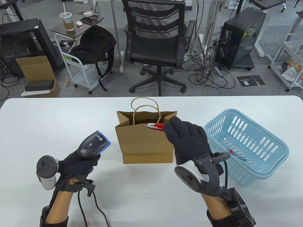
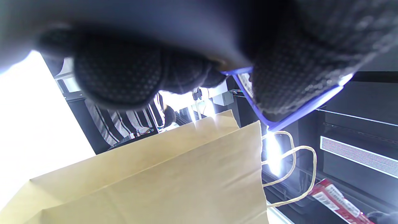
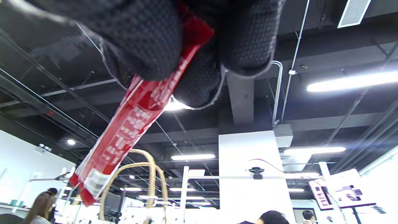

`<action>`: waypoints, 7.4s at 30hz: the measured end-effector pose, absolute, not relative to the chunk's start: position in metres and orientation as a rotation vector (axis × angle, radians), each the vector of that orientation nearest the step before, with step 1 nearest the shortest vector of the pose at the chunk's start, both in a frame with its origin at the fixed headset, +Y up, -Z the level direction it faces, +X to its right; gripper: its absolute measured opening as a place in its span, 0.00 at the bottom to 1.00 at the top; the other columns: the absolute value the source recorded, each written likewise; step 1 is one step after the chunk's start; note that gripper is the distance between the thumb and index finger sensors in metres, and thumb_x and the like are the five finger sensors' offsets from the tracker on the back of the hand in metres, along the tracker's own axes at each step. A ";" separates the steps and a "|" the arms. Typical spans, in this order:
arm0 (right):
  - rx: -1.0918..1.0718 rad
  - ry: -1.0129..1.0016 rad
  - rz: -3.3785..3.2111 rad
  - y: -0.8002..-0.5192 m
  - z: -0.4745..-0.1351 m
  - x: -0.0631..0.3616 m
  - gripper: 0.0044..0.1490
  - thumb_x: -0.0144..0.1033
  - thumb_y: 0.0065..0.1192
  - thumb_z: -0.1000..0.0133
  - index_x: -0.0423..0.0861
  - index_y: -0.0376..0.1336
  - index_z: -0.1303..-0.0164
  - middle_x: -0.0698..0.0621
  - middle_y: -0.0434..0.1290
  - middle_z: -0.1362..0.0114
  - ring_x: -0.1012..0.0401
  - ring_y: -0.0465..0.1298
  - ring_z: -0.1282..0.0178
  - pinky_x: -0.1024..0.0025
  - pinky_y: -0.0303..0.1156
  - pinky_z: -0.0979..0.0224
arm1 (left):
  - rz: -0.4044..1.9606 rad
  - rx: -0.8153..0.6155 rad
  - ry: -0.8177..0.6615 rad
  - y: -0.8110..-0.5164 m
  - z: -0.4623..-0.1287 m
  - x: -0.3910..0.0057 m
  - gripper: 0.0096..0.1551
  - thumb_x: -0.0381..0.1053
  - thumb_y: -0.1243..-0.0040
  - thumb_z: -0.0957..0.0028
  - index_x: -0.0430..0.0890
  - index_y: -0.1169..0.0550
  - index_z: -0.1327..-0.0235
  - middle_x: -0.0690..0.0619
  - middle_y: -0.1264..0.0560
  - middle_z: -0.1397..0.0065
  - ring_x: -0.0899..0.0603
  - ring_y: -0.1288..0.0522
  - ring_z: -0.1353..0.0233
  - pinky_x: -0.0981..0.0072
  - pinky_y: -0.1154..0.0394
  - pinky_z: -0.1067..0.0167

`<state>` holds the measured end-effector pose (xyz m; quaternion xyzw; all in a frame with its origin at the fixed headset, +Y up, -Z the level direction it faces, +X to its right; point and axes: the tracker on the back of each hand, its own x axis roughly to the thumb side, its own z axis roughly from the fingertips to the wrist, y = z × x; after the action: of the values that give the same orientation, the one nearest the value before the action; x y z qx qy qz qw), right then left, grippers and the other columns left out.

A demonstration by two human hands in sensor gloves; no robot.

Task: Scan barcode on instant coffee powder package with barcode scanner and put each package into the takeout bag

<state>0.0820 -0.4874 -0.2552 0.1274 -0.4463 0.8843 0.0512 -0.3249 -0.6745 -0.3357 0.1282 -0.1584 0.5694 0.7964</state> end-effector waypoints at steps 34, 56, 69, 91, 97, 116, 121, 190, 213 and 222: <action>0.410 -1.039 3.076 -0.505 -0.334 0.070 0.25 0.31 0.75 0.47 0.64 0.75 0.42 0.56 0.77 0.26 0.60 0.82 0.33 0.57 0.77 0.26 | 1.225 0.276 -0.344 -0.673 -0.335 -0.326 0.29 0.63 0.27 0.46 0.49 0.22 0.38 0.51 0.18 0.47 0.43 0.13 0.56 0.48 0.20 0.52; 0.490 -0.889 3.094 -0.529 -0.354 0.059 0.28 0.38 0.69 0.45 0.64 0.70 0.33 0.53 0.74 0.20 0.58 0.79 0.26 0.54 0.74 0.24 | 1.206 0.275 -0.356 -0.673 -0.336 -0.323 0.30 0.63 0.27 0.46 0.49 0.22 0.38 0.51 0.18 0.47 0.43 0.13 0.56 0.48 0.20 0.52; 0.409 -0.949 3.097 -0.513 -0.338 0.075 0.30 0.47 0.68 0.45 0.64 0.69 0.30 0.54 0.74 0.19 0.56 0.76 0.22 0.50 0.70 0.22 | 1.207 0.276 -0.354 -0.673 -0.335 -0.323 0.30 0.63 0.27 0.46 0.49 0.22 0.38 0.51 0.18 0.47 0.43 0.13 0.56 0.48 0.20 0.52; 0.009 -0.881 3.148 -0.483 -0.311 0.174 0.30 0.55 0.70 0.46 0.65 0.70 0.31 0.53 0.77 0.21 0.55 0.78 0.25 0.52 0.72 0.25 | 1.175 0.279 -0.370 -0.674 -0.335 -0.321 0.29 0.63 0.27 0.46 0.49 0.22 0.38 0.51 0.18 0.47 0.43 0.13 0.56 0.48 0.20 0.52; -0.233 -0.589 3.343 -0.487 -0.332 0.218 0.28 0.49 0.72 0.46 0.65 0.71 0.33 0.53 0.78 0.23 0.56 0.80 0.31 0.55 0.73 0.29 | 1.163 0.279 -0.378 -0.674 -0.335 -0.319 0.29 0.63 0.27 0.46 0.49 0.22 0.38 0.51 0.17 0.47 0.43 0.13 0.56 0.48 0.20 0.52; -0.376 0.623 3.328 -0.644 -0.459 0.295 0.37 0.54 0.81 0.54 0.66 0.70 0.33 0.57 0.83 0.29 0.60 0.84 0.38 0.61 0.78 0.36 | 1.104 0.295 -0.427 -0.668 -0.330 -0.309 0.29 0.64 0.27 0.46 0.49 0.21 0.38 0.51 0.17 0.48 0.43 0.13 0.57 0.49 0.19 0.52; -0.368 0.785 3.354 -0.670 -0.477 0.290 0.41 0.56 0.83 0.58 0.67 0.69 0.31 0.58 0.82 0.28 0.60 0.84 0.37 0.62 0.77 0.36 | 1.099 0.292 -0.428 -0.668 -0.330 -0.309 0.30 0.64 0.27 0.46 0.49 0.21 0.38 0.51 0.17 0.48 0.43 0.13 0.57 0.49 0.19 0.52; 0.323 -0.611 1.891 -0.591 -0.315 0.158 0.25 0.46 0.76 0.51 0.58 0.76 0.43 0.51 0.88 0.46 0.67 0.84 0.71 0.69 0.80 0.59 | 1.059 0.298 -0.549 -0.668 -0.320 -0.280 0.29 0.64 0.27 0.46 0.49 0.21 0.39 0.51 0.17 0.49 0.44 0.13 0.58 0.50 0.19 0.54; 0.283 -0.385 1.754 -0.686 -0.313 0.139 0.25 0.45 0.75 0.50 0.57 0.75 0.41 0.50 0.88 0.45 0.66 0.86 0.69 0.67 0.81 0.57 | 0.603 0.291 -0.733 -0.682 -0.290 -0.202 0.28 0.65 0.28 0.46 0.51 0.20 0.40 0.54 0.17 0.49 0.46 0.12 0.58 0.51 0.18 0.55; 0.293 -0.343 1.770 -0.693 -0.314 0.132 0.25 0.45 0.75 0.49 0.56 0.75 0.41 0.49 0.88 0.45 0.66 0.86 0.68 0.67 0.81 0.57 | 0.569 0.268 -0.757 -0.688 -0.289 -0.196 0.29 0.65 0.29 0.46 0.51 0.22 0.39 0.55 0.17 0.48 0.46 0.12 0.58 0.51 0.18 0.54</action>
<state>0.1321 -0.6928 -0.3140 0.1269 -0.1487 0.7670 0.6112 -0.1958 -0.6884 -0.2887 0.1285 -0.3635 0.2730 0.8814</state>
